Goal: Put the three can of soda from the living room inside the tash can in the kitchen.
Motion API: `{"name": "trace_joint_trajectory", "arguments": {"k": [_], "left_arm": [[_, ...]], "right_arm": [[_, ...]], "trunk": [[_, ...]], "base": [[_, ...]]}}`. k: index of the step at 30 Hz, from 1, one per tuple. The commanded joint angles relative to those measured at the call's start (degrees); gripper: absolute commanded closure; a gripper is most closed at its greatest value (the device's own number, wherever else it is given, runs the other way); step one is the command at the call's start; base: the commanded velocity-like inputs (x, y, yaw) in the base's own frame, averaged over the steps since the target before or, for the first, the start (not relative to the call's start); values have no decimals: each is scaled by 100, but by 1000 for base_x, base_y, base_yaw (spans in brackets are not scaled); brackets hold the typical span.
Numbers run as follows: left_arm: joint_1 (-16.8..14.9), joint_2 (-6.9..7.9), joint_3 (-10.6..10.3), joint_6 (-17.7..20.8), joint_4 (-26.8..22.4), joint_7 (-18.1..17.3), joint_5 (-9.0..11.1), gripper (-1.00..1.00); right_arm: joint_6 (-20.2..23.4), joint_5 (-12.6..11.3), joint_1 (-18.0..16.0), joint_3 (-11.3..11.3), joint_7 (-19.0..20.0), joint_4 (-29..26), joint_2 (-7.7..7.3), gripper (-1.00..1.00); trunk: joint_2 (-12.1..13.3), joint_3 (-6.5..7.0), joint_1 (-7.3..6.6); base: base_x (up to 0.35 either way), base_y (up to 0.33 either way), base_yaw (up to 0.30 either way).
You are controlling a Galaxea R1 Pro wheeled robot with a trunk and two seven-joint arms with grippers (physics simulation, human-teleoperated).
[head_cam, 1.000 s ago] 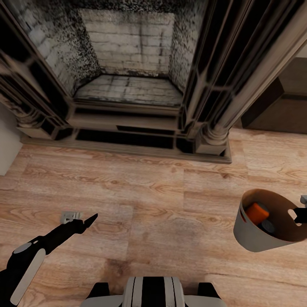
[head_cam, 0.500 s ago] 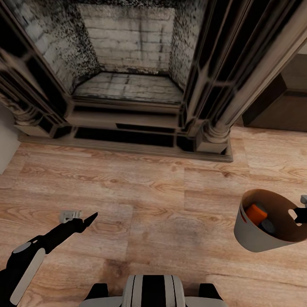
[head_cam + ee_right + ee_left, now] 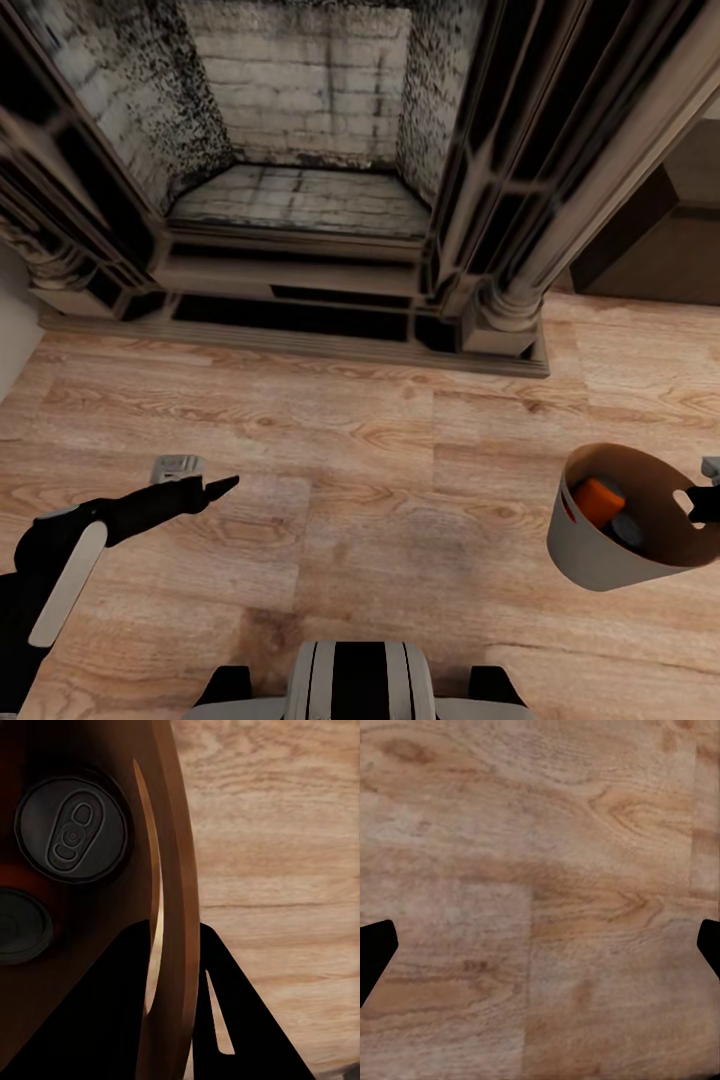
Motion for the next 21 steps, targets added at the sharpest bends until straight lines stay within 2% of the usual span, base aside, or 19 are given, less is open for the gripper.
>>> {"name": "trace_joint_trajectory", "arguments": {"k": [1,7,11,21], "left_arm": [[-4,1,1,70,-11,1,3,-100],[-18,1,-10,664,-116,2,6,-100],[-12,3,-3,951,-184,-3,12,-100],[4,-4,9,1060,-270,-6,16,-100]], "right_arm": [[26,-35,-3,4,9,1,-4,100],[26,-42,-3,-4,20,-5,-27,100],[26,-39,-3,-5,30,13,-35,100],[26,-34,-3,-5,36,-15,-72,100]], "trunk": [[-42,-18,22],[-282,-126,154],[-282,-126,154],[-643,-288,351]], "base": [[0,0,0],[0,0,0],[0,0,0],[0,0,0]]}}
